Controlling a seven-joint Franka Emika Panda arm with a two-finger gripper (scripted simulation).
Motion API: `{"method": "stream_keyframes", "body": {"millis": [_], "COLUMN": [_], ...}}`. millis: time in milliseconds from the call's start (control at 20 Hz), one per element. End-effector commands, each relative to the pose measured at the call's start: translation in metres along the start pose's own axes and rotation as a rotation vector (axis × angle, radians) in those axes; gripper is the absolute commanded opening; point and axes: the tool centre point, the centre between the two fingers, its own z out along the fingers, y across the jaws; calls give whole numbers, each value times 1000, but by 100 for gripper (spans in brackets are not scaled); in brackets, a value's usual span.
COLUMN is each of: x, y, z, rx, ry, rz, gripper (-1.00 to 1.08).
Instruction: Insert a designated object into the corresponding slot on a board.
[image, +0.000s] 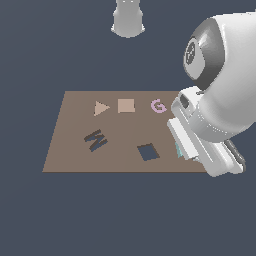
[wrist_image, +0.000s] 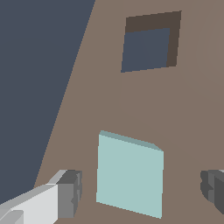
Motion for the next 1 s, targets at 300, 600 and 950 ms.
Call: {"method": "stream_keyframes", "body": {"millis": [300,600,950], "x": [0,0,0], "y": [-6,-7,-7], "z": [3,16,23], "rx": [1,1,1], "ry": [0,0,0], "rz": [33,36,37], "gripper": [100,100,-100]}}
